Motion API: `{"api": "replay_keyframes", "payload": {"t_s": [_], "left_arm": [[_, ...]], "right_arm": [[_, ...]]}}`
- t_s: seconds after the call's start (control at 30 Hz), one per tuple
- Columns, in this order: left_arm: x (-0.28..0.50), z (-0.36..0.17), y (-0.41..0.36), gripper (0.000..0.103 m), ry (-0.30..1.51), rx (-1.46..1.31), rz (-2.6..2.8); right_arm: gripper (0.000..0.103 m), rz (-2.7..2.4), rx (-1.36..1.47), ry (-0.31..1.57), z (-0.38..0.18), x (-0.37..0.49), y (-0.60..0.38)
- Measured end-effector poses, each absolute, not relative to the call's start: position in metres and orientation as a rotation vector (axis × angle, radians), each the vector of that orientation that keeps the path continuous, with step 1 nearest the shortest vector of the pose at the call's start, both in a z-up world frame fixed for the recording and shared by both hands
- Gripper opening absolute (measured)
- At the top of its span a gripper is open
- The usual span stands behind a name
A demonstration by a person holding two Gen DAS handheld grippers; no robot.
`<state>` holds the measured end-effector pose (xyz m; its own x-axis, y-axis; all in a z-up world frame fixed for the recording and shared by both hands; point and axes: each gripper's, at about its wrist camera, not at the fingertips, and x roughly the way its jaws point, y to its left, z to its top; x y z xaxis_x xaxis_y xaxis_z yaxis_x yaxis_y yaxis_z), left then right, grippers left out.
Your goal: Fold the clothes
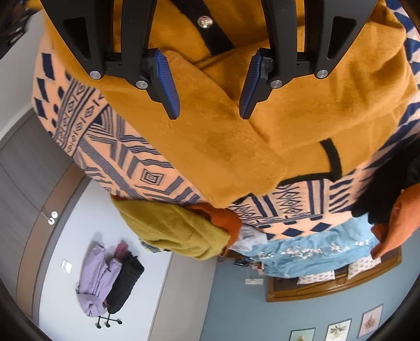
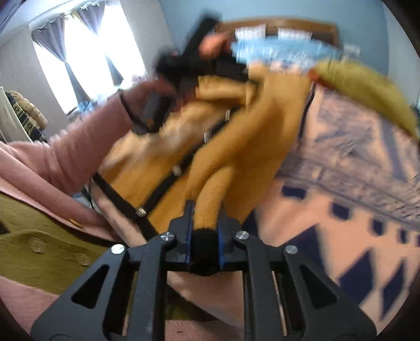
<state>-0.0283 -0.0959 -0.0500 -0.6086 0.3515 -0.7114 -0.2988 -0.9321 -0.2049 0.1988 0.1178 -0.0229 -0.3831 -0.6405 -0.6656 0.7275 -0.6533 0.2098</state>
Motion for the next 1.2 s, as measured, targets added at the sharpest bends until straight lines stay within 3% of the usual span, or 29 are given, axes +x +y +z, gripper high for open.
{"api": "replay_keyframes", "payload": {"t_s": [0.13,0.2,0.27,0.43,0.77,0.83,0.9,1.07,1.13,1.17,1.2], "left_arm": [[-0.030,-0.051,-0.100,0.051,-0.116,-1.136,2.532],[-0.031,-0.052,-0.100,0.052,-0.118,-1.143,2.534],[-0.029,-0.054,-0.100,0.053,-0.110,-1.150,2.534],[-0.029,-0.052,-0.104,0.054,-0.106,-1.157,2.546],[-0.047,-0.059,-0.118,0.060,-0.165,-1.241,2.577],[-0.051,-0.063,-0.119,0.067,-0.176,-1.264,2.564],[-0.056,-0.065,-0.119,0.070,-0.200,-1.271,2.540],[-0.073,-0.071,-0.116,0.077,-0.257,-1.290,2.492],[-0.082,-0.072,-0.113,0.073,-0.267,-1.288,2.477],[-0.087,-0.073,-0.112,0.053,-0.266,-1.286,2.467],[-0.093,-0.073,-0.109,0.027,-0.257,-1.282,2.454]], "right_arm": [[0.020,-2.139,0.821,0.334,0.010,0.234,0.112],[0.029,-2.080,0.868,0.351,0.001,0.236,0.103],[0.030,-2.032,0.933,0.365,-0.012,0.234,0.096],[0.033,-2.114,0.938,0.223,-0.016,0.200,0.114],[0.037,-2.233,0.910,0.176,-0.003,0.069,0.083],[0.044,-2.234,0.925,0.156,0.003,0.037,0.080],[0.058,-2.233,0.944,0.151,0.006,0.007,0.074],[0.063,-2.232,1.005,0.187,-0.003,-0.044,0.052],[0.063,-2.234,1.014,0.160,-0.009,-0.052,0.051],[0.063,-2.235,1.018,0.146,-0.012,-0.056,0.051],[0.063,-2.229,1.024,0.121,-0.015,-0.058,0.053]]}}
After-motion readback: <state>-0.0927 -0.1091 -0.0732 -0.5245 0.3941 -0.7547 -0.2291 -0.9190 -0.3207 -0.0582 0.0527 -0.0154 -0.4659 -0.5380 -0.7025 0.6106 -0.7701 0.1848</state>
